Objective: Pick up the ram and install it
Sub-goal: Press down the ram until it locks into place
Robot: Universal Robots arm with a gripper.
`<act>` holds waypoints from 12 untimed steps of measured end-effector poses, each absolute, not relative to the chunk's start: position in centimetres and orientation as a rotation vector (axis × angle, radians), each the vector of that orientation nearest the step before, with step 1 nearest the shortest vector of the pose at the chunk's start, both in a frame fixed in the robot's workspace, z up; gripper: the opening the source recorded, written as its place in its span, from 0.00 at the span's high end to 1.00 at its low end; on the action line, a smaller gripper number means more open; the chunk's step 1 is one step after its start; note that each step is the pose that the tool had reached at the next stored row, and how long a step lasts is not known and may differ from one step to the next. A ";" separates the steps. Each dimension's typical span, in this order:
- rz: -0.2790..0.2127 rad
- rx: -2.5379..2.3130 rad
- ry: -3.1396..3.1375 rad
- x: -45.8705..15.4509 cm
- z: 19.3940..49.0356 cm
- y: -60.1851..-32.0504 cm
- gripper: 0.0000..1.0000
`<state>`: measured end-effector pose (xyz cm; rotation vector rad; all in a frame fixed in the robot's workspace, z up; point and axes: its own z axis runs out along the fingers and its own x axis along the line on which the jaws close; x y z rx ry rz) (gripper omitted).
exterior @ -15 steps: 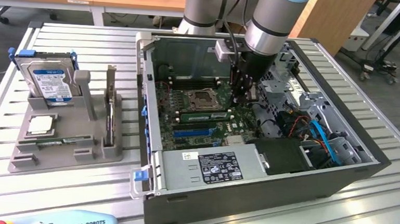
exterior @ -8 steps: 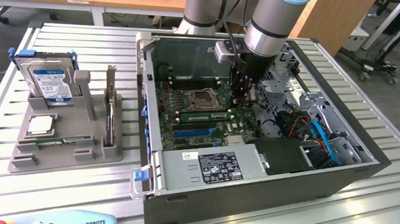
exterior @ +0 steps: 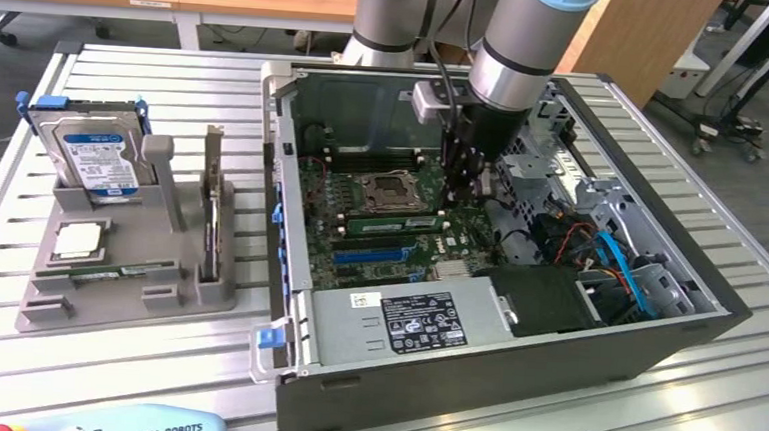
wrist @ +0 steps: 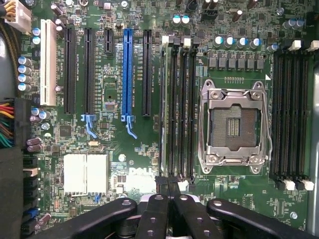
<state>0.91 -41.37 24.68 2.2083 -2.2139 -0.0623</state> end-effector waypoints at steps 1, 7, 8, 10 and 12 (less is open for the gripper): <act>-0.062 2.208 -2.214 0.9 24.6 -41.4 0.90; -0.062 2.208 -2.214 0.9 24.3 -41.4 0.90; -0.062 2.208 -2.214 0.9 24.3 -41.4 0.90; -0.063 2.209 -2.214 0.9 24.3 -41.3 0.90; -0.063 2.209 -2.214 0.9 24.2 -41.2 0.90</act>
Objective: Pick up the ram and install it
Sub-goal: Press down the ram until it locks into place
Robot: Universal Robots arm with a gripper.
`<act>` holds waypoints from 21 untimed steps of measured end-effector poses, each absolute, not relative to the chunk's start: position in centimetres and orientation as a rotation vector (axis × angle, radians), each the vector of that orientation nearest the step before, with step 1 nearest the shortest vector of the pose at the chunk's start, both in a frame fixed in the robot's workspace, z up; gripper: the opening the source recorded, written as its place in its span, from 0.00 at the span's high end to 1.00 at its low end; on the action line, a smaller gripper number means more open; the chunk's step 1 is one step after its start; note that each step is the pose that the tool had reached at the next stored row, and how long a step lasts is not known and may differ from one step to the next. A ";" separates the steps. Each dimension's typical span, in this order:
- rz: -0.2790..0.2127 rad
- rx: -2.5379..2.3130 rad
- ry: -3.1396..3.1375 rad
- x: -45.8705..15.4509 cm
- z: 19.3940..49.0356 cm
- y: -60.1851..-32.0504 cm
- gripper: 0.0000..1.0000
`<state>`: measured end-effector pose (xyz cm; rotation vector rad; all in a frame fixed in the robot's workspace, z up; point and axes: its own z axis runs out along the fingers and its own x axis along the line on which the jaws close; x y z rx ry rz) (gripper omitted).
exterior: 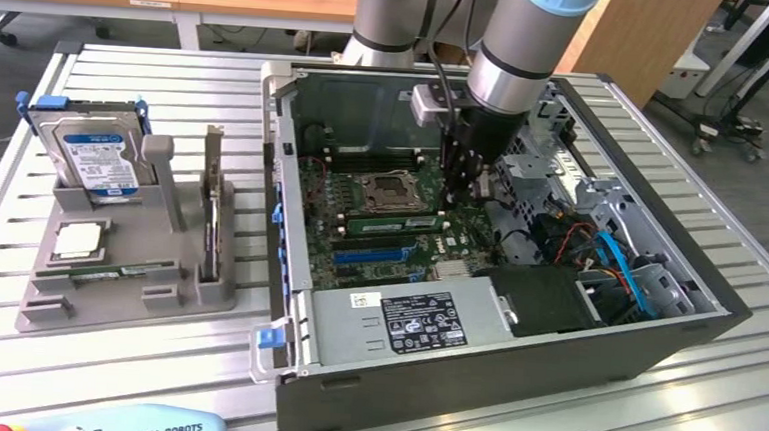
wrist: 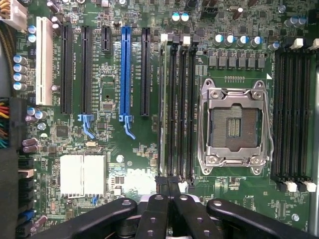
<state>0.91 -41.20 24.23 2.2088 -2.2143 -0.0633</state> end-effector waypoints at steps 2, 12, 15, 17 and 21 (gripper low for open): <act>-0.063 2.209 -2.214 0.9 24.2 -41.1 0.90; -0.064 2.209 -2.215 0.9 23.9 -41.1 0.90; -0.064 2.209 -2.214 0.9 23.8 -41.1 0.90; -0.064 2.209 -2.214 0.9 23.8 -41.1 0.90; -0.064 2.209 -2.214 0.9 23.7 -40.9 0.90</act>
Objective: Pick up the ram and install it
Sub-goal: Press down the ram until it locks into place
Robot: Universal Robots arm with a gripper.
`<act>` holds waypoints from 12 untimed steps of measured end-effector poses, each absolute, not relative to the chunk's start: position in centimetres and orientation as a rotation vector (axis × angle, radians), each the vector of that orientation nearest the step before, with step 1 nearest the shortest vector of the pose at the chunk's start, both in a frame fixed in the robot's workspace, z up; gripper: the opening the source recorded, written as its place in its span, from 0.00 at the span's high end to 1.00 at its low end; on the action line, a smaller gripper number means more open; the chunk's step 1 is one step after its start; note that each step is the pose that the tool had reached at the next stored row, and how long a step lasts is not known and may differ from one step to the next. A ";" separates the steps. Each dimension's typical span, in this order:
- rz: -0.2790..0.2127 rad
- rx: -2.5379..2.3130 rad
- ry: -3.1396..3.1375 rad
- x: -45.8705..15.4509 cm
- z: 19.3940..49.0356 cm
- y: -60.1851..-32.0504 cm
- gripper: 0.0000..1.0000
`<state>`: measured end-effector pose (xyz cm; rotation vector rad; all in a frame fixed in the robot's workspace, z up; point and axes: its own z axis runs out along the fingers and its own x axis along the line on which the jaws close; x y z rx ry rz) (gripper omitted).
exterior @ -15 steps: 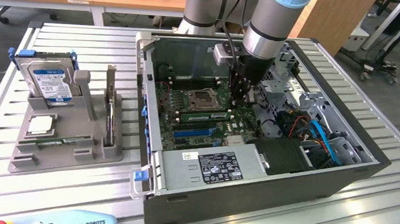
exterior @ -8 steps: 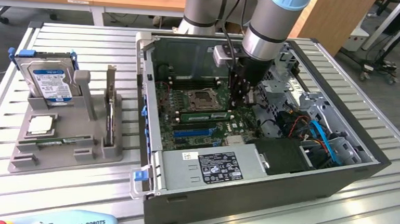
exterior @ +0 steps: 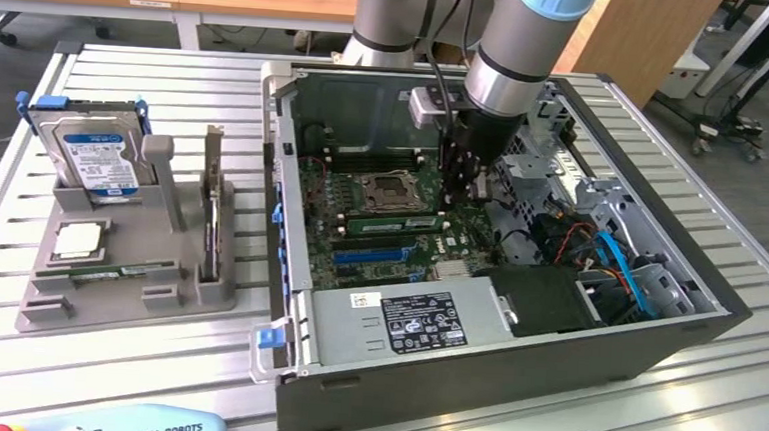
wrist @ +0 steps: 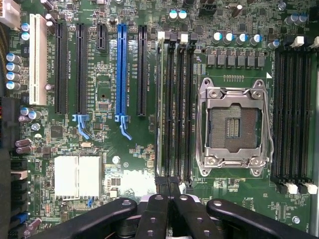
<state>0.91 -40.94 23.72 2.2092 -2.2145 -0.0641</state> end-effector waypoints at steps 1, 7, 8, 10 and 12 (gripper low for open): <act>-0.064 2.209 -2.214 0.9 23.7 -40.9 0.90; -0.064 2.209 -2.214 0.9 23.2 -40.9 0.90; -0.064 2.209 -2.214 0.9 23.2 -40.9 0.90; -0.064 2.209 -2.214 0.9 23.2 -40.9 0.90; -0.064 2.210 -2.215 0.9 23.1 -40.9 0.90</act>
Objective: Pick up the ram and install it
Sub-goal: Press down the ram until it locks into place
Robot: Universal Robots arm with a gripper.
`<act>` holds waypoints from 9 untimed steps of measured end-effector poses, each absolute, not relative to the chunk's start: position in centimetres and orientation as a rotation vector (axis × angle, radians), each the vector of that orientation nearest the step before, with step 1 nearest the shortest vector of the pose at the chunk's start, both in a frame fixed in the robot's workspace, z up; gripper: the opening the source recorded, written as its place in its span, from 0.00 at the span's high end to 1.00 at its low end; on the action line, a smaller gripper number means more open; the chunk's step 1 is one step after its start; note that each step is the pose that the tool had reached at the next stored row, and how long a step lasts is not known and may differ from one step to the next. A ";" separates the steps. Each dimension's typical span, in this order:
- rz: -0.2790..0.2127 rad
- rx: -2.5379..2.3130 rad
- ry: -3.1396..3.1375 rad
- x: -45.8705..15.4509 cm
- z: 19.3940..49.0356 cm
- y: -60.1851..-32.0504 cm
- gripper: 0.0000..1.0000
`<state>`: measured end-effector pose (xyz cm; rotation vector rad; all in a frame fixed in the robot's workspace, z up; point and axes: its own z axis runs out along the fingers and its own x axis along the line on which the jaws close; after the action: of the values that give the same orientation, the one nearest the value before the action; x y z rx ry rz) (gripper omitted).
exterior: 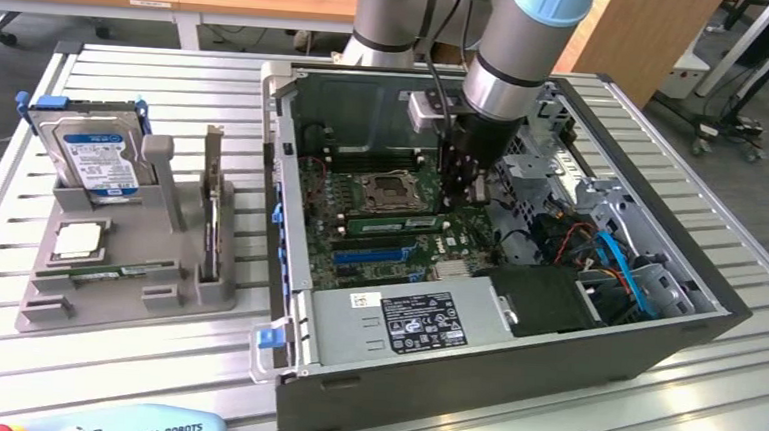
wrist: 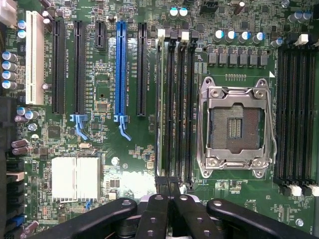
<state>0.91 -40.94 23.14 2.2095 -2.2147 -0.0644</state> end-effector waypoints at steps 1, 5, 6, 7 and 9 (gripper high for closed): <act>-0.064 2.209 -2.215 0.9 23.1 -40.9 0.90; -0.064 2.209 -2.214 0.9 23.1 -40.9 0.90; -0.064 2.209 -2.214 0.9 23.1 -40.9 0.90; -0.064 2.210 -2.215 0.9 23.0 -40.9 0.90; -0.064 2.209 -2.214 0.9 23.0 -40.9 0.90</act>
<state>0.91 -40.94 22.97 2.2093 -2.2145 -0.0641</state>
